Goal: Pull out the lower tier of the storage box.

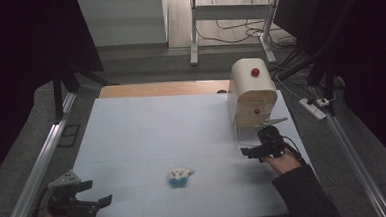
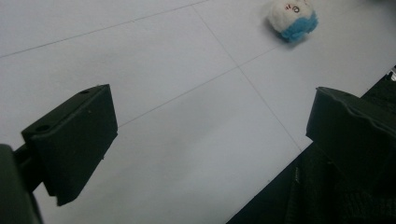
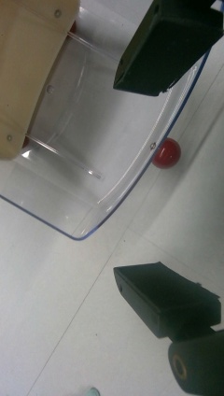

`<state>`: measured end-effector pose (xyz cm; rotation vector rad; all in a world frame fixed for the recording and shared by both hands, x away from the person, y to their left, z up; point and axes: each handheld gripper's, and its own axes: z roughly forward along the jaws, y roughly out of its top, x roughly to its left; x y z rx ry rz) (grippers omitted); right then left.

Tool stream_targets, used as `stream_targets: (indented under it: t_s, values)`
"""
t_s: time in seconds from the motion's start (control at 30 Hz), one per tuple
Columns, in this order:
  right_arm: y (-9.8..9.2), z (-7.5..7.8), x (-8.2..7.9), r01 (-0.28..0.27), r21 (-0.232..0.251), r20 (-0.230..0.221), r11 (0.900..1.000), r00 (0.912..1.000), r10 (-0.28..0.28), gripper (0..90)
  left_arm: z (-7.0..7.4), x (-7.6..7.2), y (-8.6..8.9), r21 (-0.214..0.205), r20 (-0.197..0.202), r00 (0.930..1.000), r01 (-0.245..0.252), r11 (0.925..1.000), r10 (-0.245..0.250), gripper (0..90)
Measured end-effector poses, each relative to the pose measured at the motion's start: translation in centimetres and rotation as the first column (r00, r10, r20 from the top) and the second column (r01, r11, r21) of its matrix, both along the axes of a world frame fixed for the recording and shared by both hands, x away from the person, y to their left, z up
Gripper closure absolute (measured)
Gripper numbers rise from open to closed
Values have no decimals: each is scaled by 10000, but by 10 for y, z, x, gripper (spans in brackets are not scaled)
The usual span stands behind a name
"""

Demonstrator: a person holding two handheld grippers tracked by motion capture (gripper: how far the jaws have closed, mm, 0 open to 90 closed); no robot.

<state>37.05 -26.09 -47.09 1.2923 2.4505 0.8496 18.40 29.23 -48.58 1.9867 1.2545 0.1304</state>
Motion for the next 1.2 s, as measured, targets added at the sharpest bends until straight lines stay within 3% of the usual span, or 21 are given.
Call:
stream_targets:
  t_s: [0.53, 0.73, 0.97, 1.2]
  values:
    - [-1, 5, -11, -68, 225, 305, 9997, 9995, 61, 38, 0, 0, 1, -85, 18, 10000, 50, 10000, -50, 20]
    - [2, 5, -19, -258, 120, 453, 9996, 9987, 252, 25, 0, 0, 0, -49, -4, 10000, 24, 10000, -24, 8]
    - [4, 8, -29, -328, 313, 738, 9990, 9968, 304, 20, 0, 0, 0, -13, -8, 10000, 52, 10000, -52, 10]
    - [4, 7, -39, -403, 434, 706, 9982, 9968, 372, 0, 0, 0, 0, -24, -4, 10000, 65, 10000, -65, 11]
